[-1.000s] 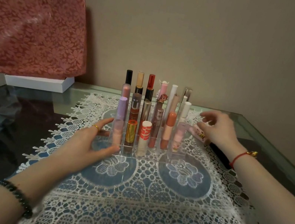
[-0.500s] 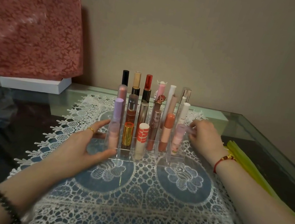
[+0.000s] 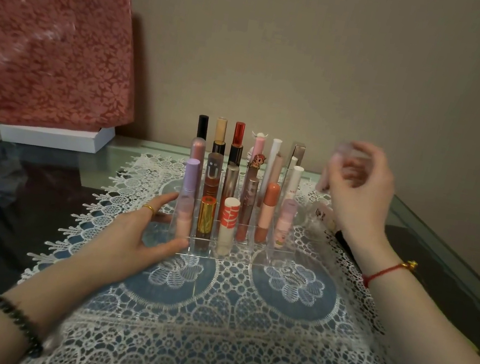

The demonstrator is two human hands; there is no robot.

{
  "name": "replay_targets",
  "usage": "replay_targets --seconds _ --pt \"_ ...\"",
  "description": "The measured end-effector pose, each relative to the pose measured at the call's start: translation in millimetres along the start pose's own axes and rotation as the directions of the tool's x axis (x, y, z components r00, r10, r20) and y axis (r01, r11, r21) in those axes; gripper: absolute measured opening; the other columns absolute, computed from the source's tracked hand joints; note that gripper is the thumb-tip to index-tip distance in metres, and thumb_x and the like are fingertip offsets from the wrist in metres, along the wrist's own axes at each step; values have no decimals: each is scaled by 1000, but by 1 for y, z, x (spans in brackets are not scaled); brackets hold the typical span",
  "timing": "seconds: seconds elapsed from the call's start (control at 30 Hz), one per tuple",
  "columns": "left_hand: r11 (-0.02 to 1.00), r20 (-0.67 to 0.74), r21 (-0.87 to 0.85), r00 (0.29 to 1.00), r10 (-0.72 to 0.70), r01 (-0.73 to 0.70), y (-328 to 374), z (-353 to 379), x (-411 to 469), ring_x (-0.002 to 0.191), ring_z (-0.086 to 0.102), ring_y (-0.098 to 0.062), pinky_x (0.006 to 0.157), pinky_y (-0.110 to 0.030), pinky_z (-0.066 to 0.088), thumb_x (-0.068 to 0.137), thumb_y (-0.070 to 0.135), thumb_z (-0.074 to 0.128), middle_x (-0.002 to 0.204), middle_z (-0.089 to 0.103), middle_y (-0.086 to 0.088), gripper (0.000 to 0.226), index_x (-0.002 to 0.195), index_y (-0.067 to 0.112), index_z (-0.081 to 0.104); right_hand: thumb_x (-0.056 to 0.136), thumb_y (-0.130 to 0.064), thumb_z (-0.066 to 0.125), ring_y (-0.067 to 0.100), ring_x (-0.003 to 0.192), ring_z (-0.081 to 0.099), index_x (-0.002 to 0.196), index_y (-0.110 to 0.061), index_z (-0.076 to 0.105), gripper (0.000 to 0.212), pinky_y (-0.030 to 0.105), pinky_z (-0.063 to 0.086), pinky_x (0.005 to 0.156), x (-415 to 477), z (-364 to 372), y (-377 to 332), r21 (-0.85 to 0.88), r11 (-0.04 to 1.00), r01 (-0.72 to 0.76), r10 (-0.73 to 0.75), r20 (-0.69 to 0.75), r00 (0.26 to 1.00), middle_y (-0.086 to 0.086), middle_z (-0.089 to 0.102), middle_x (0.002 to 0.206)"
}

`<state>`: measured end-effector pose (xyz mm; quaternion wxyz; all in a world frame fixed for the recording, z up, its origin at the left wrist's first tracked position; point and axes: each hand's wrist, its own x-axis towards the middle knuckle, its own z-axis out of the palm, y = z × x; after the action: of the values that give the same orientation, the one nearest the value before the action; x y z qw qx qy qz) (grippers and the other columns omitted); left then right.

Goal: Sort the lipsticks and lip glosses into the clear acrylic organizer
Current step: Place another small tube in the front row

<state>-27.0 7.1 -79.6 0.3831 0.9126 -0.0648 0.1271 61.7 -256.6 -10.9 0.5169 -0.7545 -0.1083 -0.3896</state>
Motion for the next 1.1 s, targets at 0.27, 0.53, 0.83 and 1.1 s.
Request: replay_targets --seconds 0.27,0.53,0.83,1.1 --pt "1000 4 -9 1000 -11 11 1 1 -1 91 53 7 63 -5 37 54 69 55 110 57 15 91 134 39 25 78 -7 64 1 75 58 103 -25 51 33 12 49 66 -43 -7 -53 343 939 14 -71 153 986 -5 60 88" --pt "997 12 -82 1000 -16 17 -2 2 1 96 58 -3 74 -19 48 55 64 60 112 60 10 89 134 39 26 74 -8 68 3 76 60 101 -28 54 37 14 50 68 -68 9 -35 210 977 -44 -34 354 935 -5 63 87" --pt "1000 -4 -22 1000 7 -7 -5 1 2 101 56 -7 85 -26 46 56 65 57 114 58 6 90 135 36 26 73 -14 67 -1 78 59 99 -27 54 32 12 50 70 -78 20 -23 76 997 2 -35 429 903 -12 60 87" --pt "1000 -10 -19 1000 17 -17 -5 1 3 100 56 -5 81 -23 46 55 66 56 113 59 7 90 135 37 27 75 -14 65 -2 77 57 102 -28 52 34 10 49 70 -81 24 -15 38 999 1 -18 470 883 -10 58 88"
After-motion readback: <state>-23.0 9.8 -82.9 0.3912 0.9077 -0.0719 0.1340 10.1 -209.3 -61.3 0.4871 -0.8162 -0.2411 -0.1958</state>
